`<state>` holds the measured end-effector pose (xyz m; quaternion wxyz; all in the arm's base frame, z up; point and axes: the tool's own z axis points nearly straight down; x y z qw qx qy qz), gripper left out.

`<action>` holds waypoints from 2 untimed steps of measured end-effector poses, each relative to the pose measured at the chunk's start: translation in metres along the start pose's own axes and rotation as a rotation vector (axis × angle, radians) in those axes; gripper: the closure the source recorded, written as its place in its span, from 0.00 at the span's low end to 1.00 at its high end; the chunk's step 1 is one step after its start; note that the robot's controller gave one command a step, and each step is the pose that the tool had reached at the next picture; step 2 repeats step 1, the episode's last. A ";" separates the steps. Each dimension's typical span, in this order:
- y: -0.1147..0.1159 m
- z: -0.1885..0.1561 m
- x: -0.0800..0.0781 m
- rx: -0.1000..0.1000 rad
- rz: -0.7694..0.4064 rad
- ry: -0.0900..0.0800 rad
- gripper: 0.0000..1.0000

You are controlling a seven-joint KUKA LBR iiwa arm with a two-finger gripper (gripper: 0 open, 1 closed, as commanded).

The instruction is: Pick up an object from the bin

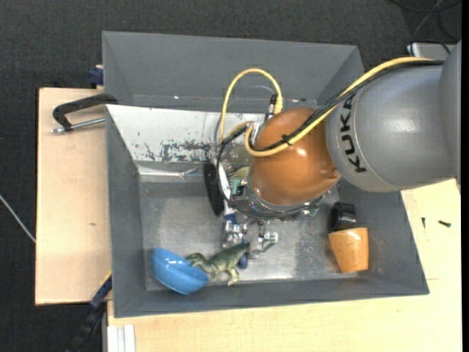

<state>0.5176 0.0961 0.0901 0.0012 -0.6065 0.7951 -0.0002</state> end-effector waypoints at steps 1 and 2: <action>-0.005 -0.134 -0.006 0.010 -0.016 -0.007 1.00; -0.005 -0.134 -0.006 0.010 -0.016 -0.007 1.00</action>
Offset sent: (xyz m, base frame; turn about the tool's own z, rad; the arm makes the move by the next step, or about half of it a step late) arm 0.0035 0.0027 0.1288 -0.0182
